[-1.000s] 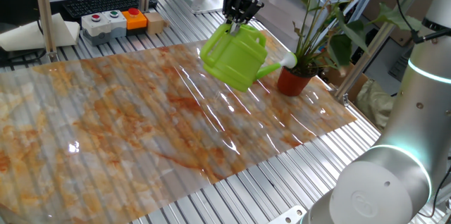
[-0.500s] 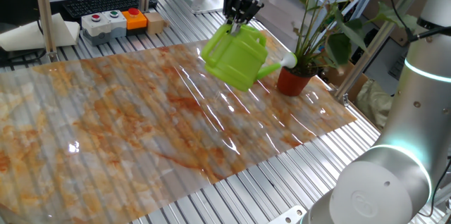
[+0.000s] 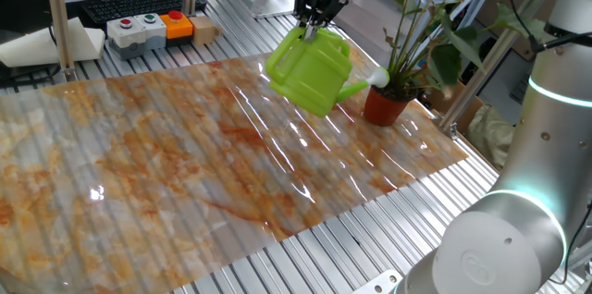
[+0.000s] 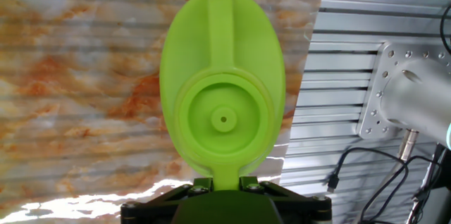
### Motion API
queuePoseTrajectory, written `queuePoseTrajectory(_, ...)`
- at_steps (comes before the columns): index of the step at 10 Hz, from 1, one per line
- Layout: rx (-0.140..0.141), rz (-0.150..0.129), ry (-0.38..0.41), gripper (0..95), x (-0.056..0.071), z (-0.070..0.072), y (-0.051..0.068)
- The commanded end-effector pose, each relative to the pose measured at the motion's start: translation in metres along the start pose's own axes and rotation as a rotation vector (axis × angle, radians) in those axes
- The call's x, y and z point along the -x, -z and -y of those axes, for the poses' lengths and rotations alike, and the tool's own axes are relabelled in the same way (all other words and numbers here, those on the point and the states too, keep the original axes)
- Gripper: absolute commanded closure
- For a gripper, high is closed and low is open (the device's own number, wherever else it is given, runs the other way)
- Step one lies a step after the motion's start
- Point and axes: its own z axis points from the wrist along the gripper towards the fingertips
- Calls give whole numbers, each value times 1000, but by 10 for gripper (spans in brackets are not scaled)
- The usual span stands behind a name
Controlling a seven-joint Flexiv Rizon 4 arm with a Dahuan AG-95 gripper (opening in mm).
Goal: Water the plant
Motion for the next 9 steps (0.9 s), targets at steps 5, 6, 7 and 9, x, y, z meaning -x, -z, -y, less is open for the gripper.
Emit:
queuePoseTrajectory(5,3,-16,-23,950,-2,1,-2)
queuePoseTrajectory(6,2,-4,-22,950,-2,1,-2)
queuePoseTrajectory(7,3,8,-19,950,-2,1,-2)
queuePoseTrajectory(9,0,5,-29,950,-2,1,-1)
